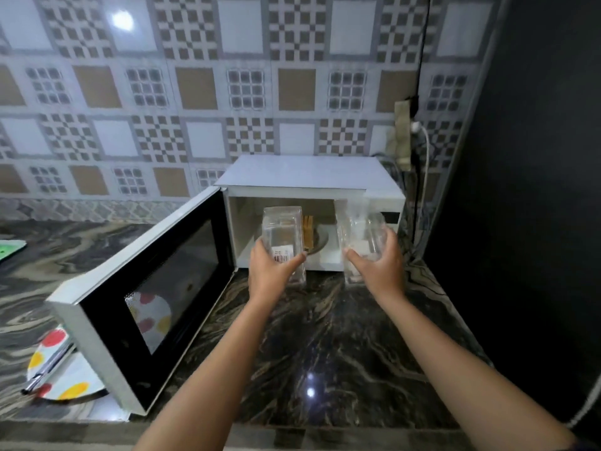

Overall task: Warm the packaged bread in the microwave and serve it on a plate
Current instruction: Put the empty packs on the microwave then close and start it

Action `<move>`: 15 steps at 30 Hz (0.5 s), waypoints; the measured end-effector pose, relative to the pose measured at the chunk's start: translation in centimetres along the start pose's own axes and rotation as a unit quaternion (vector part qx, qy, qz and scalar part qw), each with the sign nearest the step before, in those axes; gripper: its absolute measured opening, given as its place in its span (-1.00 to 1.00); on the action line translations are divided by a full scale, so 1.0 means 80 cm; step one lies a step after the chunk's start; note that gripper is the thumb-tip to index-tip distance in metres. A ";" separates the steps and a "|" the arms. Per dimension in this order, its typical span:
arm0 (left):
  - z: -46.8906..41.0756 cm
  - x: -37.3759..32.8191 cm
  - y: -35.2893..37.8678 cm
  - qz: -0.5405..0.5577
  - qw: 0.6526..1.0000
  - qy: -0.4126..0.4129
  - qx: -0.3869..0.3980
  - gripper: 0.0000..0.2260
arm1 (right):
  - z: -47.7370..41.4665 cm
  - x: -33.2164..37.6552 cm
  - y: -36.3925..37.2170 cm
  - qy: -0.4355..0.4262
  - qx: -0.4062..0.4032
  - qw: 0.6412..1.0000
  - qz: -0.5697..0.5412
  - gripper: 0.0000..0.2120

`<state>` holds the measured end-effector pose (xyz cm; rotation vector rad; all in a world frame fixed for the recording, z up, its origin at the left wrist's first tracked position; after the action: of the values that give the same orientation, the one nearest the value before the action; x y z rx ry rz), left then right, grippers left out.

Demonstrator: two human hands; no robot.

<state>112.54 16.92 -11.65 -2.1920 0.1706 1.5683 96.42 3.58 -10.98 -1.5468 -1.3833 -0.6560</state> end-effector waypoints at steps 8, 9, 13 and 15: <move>-0.145 -0.085 0.017 0.012 0.999 0.044 0.020 -0.27 | -0.133 0.075 0.039 -0.036 -0.015 0.999 -0.009 -0.22; -0.163 -0.092 0.020 0.008 0.999 0.041 0.026 -0.24 | -0.152 0.080 0.048 -0.029 -0.008 1.000 -0.004 -0.23; -0.227 -0.110 0.039 -0.023 0.998 0.046 0.034 -0.21 | -0.220 0.089 0.087 0.006 0.025 0.999 0.022 -0.25; -0.256 -0.110 0.050 -0.041 0.998 0.038 0.040 -0.19 | -0.245 0.090 0.108 0.024 0.043 0.998 0.037 -0.23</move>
<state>125.90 3.50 0.78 -2.1694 0.1607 1.4117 109.97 -9.91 1.13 -1.4967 -1.2955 -0.5769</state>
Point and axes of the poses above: each hand's wrist, its own z-axis away from the middle knuckle, its own y-axis out of the palm, x = y × z, the point moved 3 cm from there along -z, towards the middle knuckle, and after that the axes turned 6 degrees about -x, right-handed, at the moved point
